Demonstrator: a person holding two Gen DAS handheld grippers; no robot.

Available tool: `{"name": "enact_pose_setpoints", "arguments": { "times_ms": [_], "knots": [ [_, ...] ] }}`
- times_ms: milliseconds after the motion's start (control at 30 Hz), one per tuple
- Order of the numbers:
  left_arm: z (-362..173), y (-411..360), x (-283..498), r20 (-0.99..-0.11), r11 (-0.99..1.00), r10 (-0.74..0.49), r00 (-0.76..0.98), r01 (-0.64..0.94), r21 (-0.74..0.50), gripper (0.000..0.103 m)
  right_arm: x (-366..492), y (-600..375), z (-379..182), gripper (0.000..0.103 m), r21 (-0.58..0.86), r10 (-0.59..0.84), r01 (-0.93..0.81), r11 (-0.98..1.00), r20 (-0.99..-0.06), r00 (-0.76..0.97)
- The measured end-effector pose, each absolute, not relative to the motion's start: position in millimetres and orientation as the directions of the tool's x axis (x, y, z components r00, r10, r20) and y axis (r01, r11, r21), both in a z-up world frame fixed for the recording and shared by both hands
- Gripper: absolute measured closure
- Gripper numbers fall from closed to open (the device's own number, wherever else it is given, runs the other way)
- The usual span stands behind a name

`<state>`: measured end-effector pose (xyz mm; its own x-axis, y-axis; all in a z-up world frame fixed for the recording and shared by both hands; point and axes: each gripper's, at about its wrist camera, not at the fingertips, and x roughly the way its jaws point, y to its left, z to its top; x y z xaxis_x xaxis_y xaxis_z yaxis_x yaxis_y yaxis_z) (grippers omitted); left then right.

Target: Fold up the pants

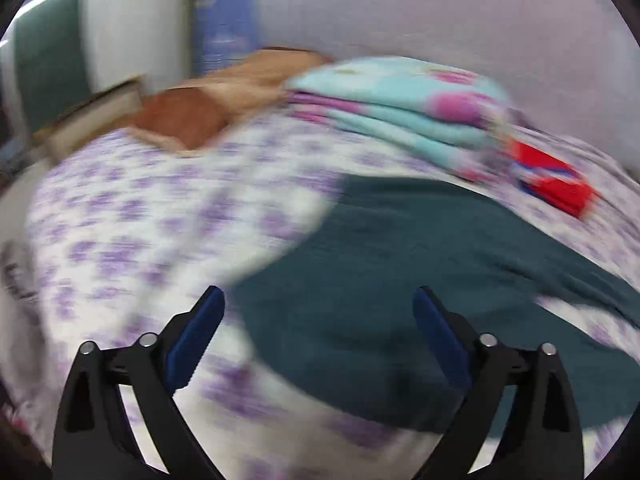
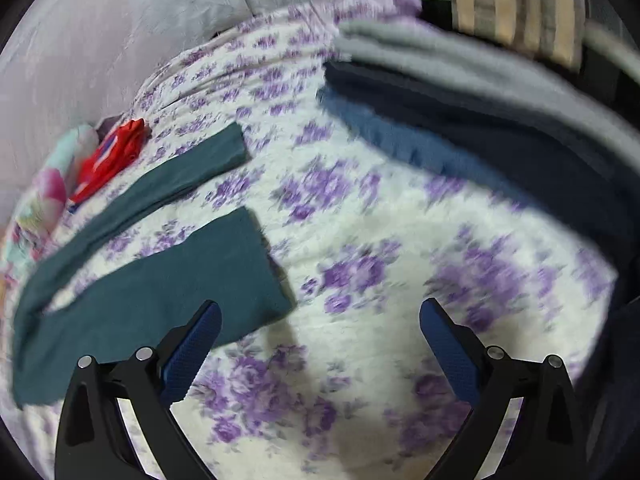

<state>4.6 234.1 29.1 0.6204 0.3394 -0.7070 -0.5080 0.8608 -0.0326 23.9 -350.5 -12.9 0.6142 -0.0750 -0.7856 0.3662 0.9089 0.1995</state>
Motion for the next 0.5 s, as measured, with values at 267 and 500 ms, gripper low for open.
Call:
{"name": "enact_pose_setpoints", "arguments": {
  "times_ms": [267,500],
  "knots": [
    [-23.0,137.3,33.8,-0.793,0.971,0.098,0.602,-0.234,-0.057,0.009,60.8,-311.8,-31.2,0.093,0.288,0.062,0.261,0.922,-0.772,0.633],
    [-34.0,134.1,33.1,-0.816,0.971,0.139,0.561,-0.24,0.0,0.009,22.7,-343.0,18.9,0.097,0.375,0.087,0.24,0.895,-0.676,0.732]
  ]
}}
